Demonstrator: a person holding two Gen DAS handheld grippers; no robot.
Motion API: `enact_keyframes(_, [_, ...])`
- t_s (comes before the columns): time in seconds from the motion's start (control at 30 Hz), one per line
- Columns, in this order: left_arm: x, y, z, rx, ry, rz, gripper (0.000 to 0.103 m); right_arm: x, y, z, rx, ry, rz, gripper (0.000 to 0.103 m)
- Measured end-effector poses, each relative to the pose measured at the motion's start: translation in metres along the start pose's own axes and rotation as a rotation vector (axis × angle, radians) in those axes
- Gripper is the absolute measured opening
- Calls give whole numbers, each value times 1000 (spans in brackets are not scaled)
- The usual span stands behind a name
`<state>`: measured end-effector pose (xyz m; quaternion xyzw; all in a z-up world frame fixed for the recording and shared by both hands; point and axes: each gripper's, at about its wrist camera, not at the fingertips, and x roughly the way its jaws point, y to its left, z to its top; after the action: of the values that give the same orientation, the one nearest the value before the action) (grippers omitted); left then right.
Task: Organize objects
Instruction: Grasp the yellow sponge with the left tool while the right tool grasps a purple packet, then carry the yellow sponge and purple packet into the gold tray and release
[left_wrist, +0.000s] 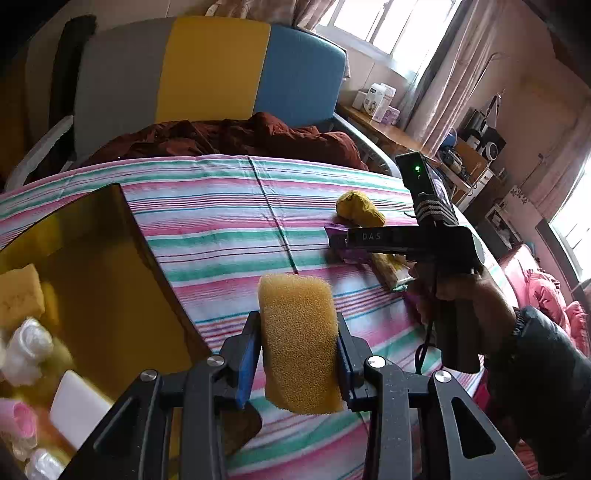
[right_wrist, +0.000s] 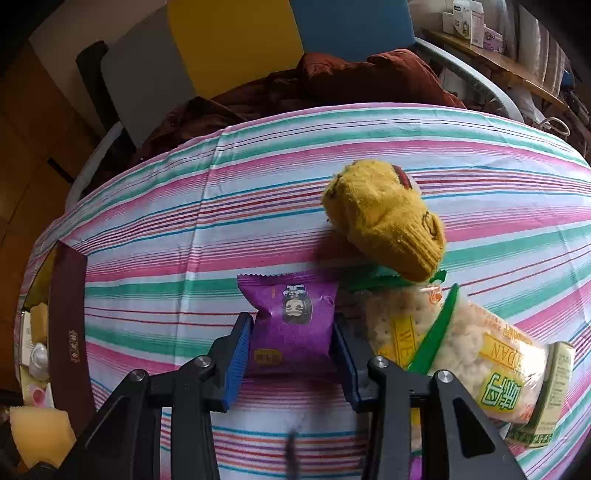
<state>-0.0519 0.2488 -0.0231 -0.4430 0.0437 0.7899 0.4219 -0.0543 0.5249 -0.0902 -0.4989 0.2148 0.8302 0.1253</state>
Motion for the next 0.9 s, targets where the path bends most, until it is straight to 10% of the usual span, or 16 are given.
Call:
enact_keyframes(0.63, [-84, 103, -35, -196, -110, 167, 37, -67, 133, -47, -307, -102, 197, 42])
enact_keyframes(0.9, [-87, 144, 14, -187, -204, 279, 49, -62, 215, -45, -352, -85, 239, 45])
